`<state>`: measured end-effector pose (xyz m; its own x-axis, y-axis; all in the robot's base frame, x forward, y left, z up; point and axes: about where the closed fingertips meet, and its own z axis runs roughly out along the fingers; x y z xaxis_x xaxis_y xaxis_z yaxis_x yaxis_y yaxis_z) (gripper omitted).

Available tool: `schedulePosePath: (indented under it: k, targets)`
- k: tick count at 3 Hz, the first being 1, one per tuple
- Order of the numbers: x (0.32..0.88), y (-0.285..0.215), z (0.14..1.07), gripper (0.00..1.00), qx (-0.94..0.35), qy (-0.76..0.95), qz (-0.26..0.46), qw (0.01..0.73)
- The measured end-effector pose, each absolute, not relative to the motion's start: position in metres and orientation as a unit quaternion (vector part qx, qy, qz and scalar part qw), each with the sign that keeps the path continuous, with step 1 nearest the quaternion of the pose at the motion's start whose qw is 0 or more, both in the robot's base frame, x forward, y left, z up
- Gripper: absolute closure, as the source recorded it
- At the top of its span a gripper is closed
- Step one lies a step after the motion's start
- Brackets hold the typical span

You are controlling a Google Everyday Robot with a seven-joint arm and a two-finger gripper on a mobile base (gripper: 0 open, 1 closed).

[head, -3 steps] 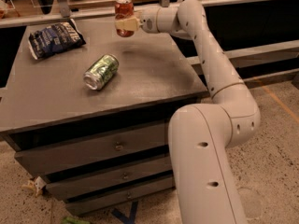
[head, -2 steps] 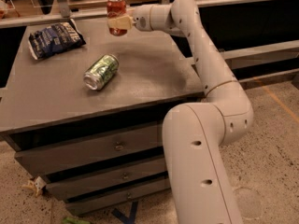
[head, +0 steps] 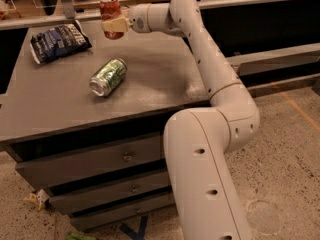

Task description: Move coke can near blue chip bag

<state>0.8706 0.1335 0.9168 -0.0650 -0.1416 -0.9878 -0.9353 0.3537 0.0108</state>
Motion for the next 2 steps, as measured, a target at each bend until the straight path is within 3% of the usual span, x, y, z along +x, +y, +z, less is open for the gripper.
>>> schedulePosePath:
  k: [2]
  targets:
    - [0.885,0.160,0.902,1.00,-0.437,0.635,0.334,0.542]
